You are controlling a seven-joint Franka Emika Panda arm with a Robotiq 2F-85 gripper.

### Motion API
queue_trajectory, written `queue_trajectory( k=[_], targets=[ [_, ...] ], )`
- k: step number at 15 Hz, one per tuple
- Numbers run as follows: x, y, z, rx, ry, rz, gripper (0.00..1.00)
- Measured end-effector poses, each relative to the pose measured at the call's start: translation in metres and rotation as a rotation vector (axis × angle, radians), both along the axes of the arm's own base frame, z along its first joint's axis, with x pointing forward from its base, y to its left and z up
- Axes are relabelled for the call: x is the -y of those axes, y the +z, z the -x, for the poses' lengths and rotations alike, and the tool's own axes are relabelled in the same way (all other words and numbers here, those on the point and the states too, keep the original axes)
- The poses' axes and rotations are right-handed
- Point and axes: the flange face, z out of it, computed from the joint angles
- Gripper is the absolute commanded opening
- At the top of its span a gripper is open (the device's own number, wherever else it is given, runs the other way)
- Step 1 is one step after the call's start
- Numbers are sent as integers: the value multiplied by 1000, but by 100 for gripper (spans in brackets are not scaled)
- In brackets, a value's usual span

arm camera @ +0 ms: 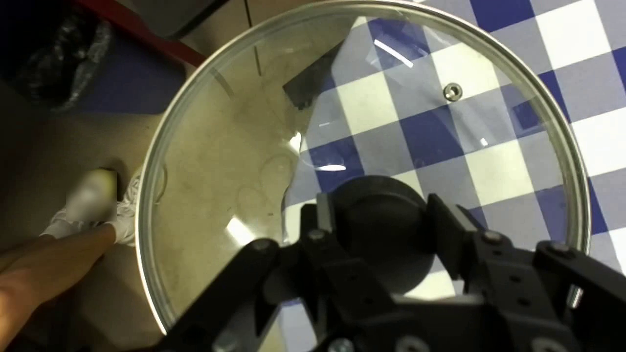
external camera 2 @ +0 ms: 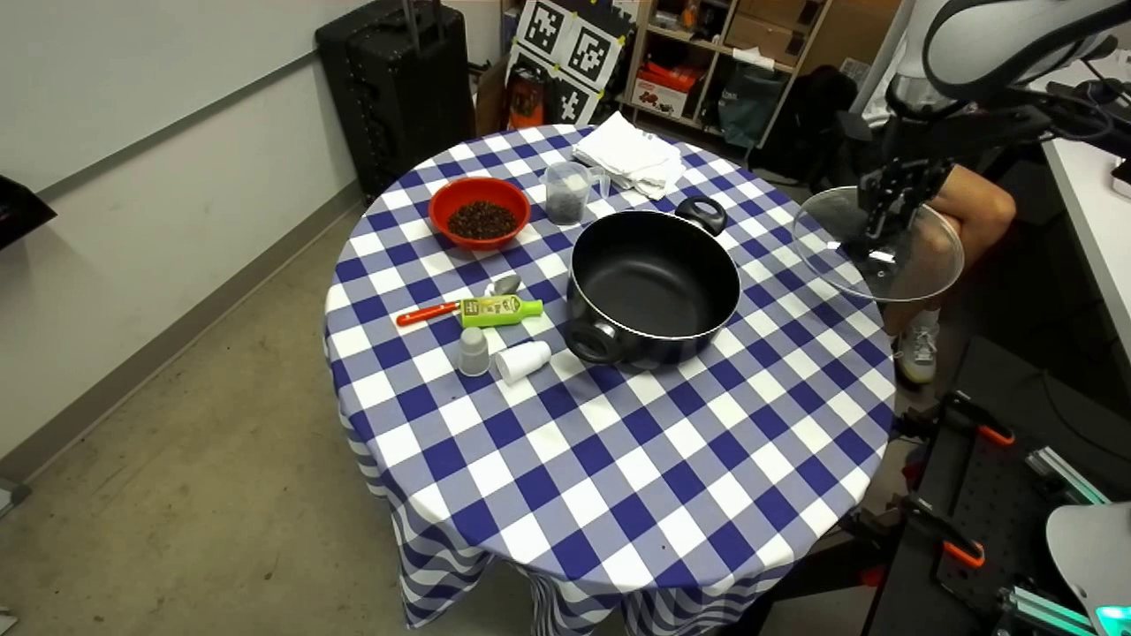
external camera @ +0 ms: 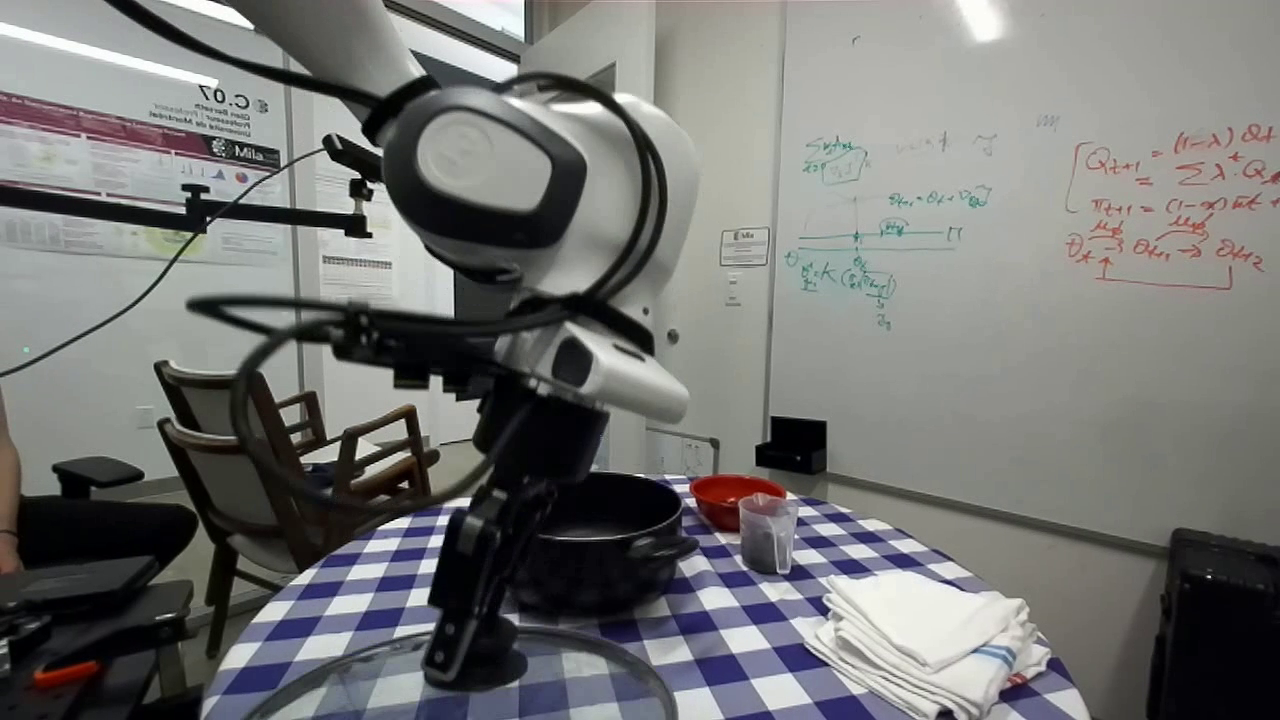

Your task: Put the glass lid on the pot

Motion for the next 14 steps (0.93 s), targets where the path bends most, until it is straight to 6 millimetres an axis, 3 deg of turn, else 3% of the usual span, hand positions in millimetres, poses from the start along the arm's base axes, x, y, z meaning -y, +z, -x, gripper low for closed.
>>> queue_trajectory(
  k=[3,6,9,14],
  targets=[
    [-14,66,-6,33,103,106,25],
    [-62,124,-23,86,247,163,25],
    [-138,165,-44,126,406,177,25],
    [-286,205,-73,222,677,174,25]
  ],
)
